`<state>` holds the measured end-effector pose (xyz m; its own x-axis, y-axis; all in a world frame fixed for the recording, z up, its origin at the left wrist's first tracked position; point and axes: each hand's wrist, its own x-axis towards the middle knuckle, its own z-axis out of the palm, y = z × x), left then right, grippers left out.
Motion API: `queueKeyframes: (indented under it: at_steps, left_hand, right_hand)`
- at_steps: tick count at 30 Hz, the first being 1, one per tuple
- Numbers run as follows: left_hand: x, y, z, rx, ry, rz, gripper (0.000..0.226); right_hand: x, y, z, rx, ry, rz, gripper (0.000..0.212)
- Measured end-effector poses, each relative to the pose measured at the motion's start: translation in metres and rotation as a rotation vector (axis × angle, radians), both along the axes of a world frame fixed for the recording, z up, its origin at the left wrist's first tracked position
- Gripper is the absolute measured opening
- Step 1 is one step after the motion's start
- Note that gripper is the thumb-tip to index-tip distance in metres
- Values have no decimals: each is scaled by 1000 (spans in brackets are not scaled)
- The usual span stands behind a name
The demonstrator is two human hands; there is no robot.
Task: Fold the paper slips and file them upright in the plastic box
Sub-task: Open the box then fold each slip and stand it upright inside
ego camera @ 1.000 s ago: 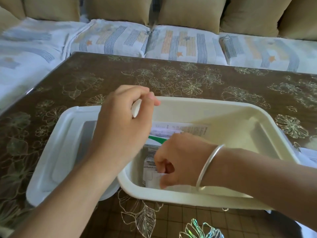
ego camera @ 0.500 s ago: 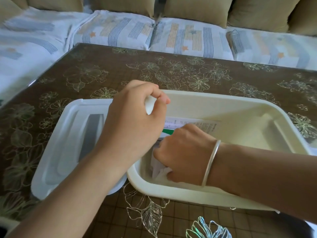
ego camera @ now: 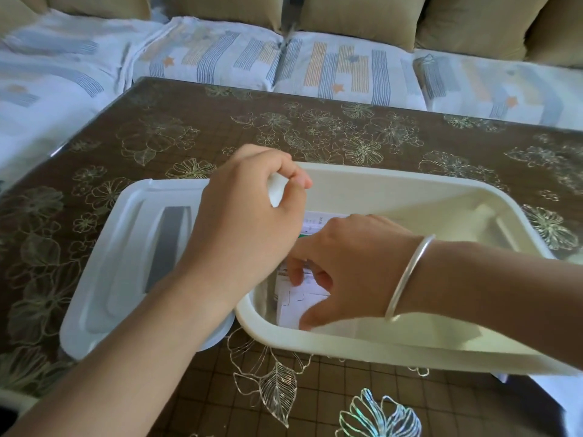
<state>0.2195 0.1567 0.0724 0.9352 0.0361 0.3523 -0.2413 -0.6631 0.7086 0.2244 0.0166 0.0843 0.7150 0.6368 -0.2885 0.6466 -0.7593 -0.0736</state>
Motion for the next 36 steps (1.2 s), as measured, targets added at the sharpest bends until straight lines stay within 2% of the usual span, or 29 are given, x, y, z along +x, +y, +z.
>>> queueKeyframes:
  at_steps: [5, 11, 17, 20, 22, 25, 26, 28, 30, 32, 33, 34, 36]
  left_hand:
    - [2, 1, 0, 2, -33, 12, 20]
    - [-12, -4, 17, 62, -216, -11, 20]
    - [-63, -54, 39, 48, -265, -236, 18]
    - [-97, -87, 31, 57, -239, -378, 14]
    - [-118, -105, 19, 56, -207, -446, 12]
    - [-143, -121, -3, 79, -154, -490, 11]
    - [-152, -126, -8, 96, -154, -500, 10]
    - [-168, -132, -16, 145, -183, -524, 10]
    - [-180, -135, -21, 175, -177, -547, 10]
    - [-186, -133, -29, 176, -101, -541, 11]
    - [-186, -130, -34, 176, -55, -525, 12]
    - [-186, -128, -39, 178, -15, -504, 13]
    - [-184, -122, -48, 190, 51, -463, 14]
  right_hand:
    - [1, -9, 13, 194, 65, -137, 31]
    - [-31, -42, 47, 420, 16, -345, 9]
    - [-105, -93, 53, 873, 140, -582, 7]
    - [-149, -127, 33, 986, 141, -777, 10]
    - [-179, -153, 10, 945, 93, -897, 14]
    - [-208, -183, -39, 672, -179, -1011, 19]
    - [-216, -189, -52, 607, -285, -1006, 19]
    - [-222, -186, -73, 488, -423, -919, 4]
    - [-221, -177, -88, 370, -360, -855, 41]
    - [-214, -166, -100, 214, -289, -826, 85]
    - [-211, -162, -102, 167, -265, -848, 100]
    - [-208, -159, -105, 152, -277, -865, 108]
    - [-204, -157, -103, 139, -282, -916, 104]
